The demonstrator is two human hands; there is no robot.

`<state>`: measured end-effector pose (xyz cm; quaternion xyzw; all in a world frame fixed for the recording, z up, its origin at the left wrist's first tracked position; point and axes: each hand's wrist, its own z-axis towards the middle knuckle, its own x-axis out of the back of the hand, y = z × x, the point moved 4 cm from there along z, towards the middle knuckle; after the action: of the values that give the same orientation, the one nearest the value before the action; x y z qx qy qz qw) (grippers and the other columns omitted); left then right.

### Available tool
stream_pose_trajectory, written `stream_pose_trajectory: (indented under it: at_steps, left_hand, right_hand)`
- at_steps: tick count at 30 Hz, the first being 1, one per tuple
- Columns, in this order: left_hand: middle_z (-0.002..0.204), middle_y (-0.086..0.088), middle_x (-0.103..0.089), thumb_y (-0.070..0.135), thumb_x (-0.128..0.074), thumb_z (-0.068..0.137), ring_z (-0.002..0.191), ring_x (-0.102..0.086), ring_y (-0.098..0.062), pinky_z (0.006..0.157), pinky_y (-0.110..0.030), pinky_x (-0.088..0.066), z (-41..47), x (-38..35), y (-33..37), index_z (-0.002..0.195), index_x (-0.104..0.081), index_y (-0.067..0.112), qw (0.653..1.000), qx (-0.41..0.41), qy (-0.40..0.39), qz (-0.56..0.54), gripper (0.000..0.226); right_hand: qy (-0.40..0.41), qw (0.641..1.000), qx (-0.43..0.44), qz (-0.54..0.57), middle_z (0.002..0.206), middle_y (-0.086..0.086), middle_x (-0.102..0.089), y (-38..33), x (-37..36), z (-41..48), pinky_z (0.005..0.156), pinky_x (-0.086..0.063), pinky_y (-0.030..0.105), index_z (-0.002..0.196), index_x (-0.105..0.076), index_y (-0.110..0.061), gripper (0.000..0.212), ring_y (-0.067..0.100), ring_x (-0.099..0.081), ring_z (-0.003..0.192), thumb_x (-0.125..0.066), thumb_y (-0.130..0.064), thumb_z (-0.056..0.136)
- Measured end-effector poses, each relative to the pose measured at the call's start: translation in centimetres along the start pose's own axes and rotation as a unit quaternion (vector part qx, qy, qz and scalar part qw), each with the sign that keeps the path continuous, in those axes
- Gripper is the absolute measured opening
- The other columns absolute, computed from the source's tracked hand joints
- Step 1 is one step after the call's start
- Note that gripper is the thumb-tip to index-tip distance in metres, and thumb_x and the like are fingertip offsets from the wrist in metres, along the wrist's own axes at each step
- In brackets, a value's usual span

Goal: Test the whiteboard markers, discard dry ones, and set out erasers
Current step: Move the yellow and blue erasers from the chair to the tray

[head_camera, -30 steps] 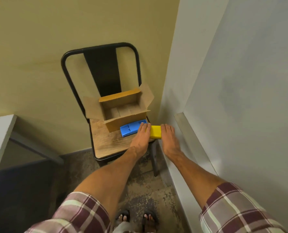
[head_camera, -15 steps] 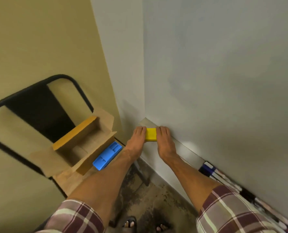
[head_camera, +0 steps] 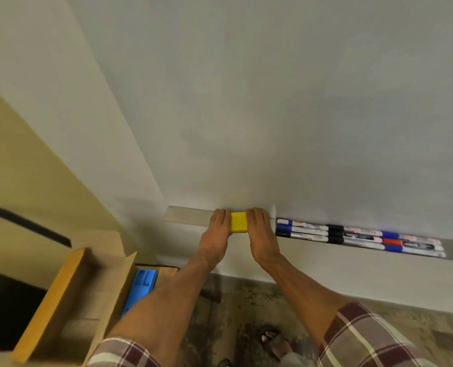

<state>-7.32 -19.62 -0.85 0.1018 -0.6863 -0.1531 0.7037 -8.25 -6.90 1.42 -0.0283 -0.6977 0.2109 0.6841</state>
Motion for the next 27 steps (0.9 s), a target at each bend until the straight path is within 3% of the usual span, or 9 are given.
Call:
stream_pose_trajectory:
  at_steps: [7, 11, 18, 23, 27]
  left_hand:
    - [0.162, -0.009, 0.014, -0.004, -0.04, 0.099, 0.149, 0.012, -0.022, 0.121, -0.033, -0.01, 0.5, -1.8, 2.7, 0.152, 0.013, 0.009, 0.999, -0.04, -0.008, 0.009, 0.076]
    - [0.157, -0.004, 0.029, -0.007, -0.036, 0.098, 0.138, 0.03, -0.016, 0.121, -0.032, -0.018, 0.5, -2.1, 3.0, 0.145, 0.027, 0.013, 0.999, -0.034, -0.015, 0.019, 0.081]
    - [0.159, -0.003, 0.026, -0.002, -0.035, 0.1, 0.145, 0.022, -0.018, 0.12, -0.033, -0.02, 0.4, -1.4, 3.5, 0.15, 0.02, 0.011, 0.999, -0.012, -0.04, 0.023, 0.076]
    - [0.159, -0.005, 0.023, -0.005, -0.034, 0.098, 0.147, 0.018, -0.02, 0.12, -0.032, -0.022, 0.2, -1.8, 3.5, 0.15, 0.02, 0.009, 0.998, -0.002, -0.045, 0.037, 0.076]
    - [0.16, -0.004, 0.022, -0.006, -0.03, 0.098, 0.147, 0.018, -0.018, 0.12, -0.032, -0.02, 0.0, -1.8, 2.5, 0.15, 0.018, 0.009, 0.998, 0.007, -0.051, 0.032, 0.074]
  right_hand:
    - [0.006, 0.999, -0.042, -0.025, 0.152, 0.014, -0.019, 2.5, 0.8, -1.1, 0.111, -0.033, 0.039, 0.147, -0.019, -0.01, 0.074, 0.028, -0.018, 0.141, -0.062, -0.004, 0.087]
    - [0.003, 0.998, -0.05, -0.025, 0.154, 0.013, -0.014, 3.0, 0.6, -1.0, 0.111, -0.033, 0.039, 0.148, -0.014, -0.012, 0.077, 0.028, -0.014, 0.142, -0.061, -0.004, 0.087]
    - [-0.012, 0.997, -0.069, -0.009, 0.155, 0.01, -0.008, 3.0, 0.2, -0.7, 0.109, -0.037, 0.038, 0.148, -0.011, -0.017, 0.079, 0.027, -0.013, 0.142, -0.062, -0.009, 0.088]
    - [-0.016, 0.997, -0.072, -0.015, 0.156, 0.011, 0.002, 2.6, -0.7, -1.0, 0.115, -0.024, 0.04, 0.15, 0.001, -0.015, 0.084, 0.028, -0.005, 0.144, -0.059, -0.013, 0.092]
    - [-0.036, 0.998, -0.046, 0.004, 0.158, 0.008, 0.007, 2.1, -1.6, -1.3, 0.117, -0.02, 0.042, 0.15, 0.005, -0.015, 0.083, 0.026, 0.002, 0.145, -0.054, -0.005, 0.093]
